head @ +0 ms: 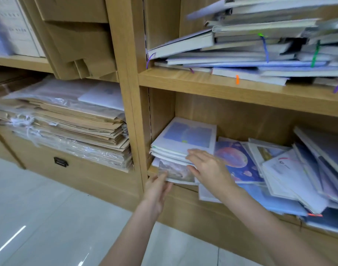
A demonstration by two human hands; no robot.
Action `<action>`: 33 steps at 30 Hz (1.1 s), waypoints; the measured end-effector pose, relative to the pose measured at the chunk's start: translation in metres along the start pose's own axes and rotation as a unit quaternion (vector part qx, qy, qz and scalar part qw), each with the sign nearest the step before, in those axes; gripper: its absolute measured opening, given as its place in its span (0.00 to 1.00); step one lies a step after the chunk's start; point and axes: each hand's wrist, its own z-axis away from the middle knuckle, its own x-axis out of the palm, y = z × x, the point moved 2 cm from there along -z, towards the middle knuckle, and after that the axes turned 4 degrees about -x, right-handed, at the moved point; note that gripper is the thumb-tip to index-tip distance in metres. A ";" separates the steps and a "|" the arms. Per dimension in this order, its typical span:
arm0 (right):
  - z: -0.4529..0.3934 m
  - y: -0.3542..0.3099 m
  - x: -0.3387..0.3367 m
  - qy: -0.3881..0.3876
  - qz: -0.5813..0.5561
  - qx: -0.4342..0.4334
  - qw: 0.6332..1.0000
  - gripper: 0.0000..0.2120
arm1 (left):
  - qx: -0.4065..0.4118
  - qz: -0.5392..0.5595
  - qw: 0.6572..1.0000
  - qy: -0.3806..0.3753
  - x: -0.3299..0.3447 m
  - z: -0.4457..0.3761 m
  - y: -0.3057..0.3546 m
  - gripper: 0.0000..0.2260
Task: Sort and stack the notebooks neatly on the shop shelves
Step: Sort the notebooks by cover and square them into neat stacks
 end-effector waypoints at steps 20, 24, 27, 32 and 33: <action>0.012 0.018 0.008 -0.311 0.088 0.004 0.946 0.41 | 0.103 -0.063 0.992 0.048 -0.065 0.096 0.040 0.16; 0.011 -0.004 -0.010 -0.309 0.007 0.048 0.950 0.31 | 0.141 -0.124 0.981 0.051 -0.087 0.137 0.064 0.14; 0.025 -0.018 -0.047 -0.187 -0.198 0.164 0.948 0.21 | 0.177 -0.123 0.976 0.008 -0.071 0.169 0.080 0.08; 0.060 -0.024 -0.132 -0.019 -0.662 0.332 0.671 0.31 | 0.150 -0.038 0.979 -0.133 -0.022 0.204 0.075 0.13; 0.069 -0.025 -0.147 -0.014 -0.688 0.316 0.653 0.34 | 0.164 -0.053 0.971 -0.163 -0.012 0.206 0.067 0.11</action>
